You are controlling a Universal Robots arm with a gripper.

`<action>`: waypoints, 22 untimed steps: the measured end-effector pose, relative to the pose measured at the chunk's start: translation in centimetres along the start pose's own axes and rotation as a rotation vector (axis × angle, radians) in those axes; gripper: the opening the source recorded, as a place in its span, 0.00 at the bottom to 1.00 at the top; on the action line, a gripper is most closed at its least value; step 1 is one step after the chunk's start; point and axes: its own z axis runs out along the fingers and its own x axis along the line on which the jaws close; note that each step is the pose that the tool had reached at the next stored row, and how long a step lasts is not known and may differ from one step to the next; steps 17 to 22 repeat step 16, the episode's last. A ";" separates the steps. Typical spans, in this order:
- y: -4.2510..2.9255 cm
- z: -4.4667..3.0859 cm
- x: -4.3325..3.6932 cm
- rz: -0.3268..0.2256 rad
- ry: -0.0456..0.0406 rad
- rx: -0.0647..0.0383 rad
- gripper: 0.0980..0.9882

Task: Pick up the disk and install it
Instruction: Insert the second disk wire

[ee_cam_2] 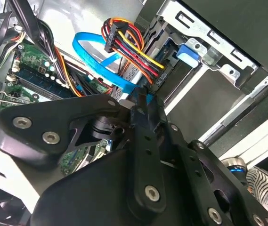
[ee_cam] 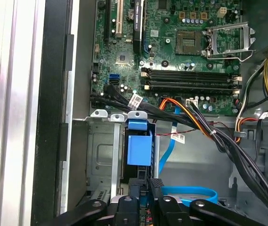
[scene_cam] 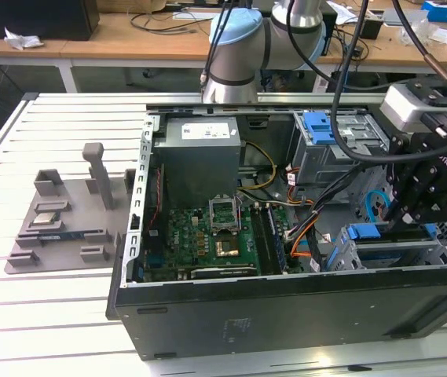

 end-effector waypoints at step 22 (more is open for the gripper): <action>0.29 -5.21 -0.61 0.000 0.0001 0.000 0.01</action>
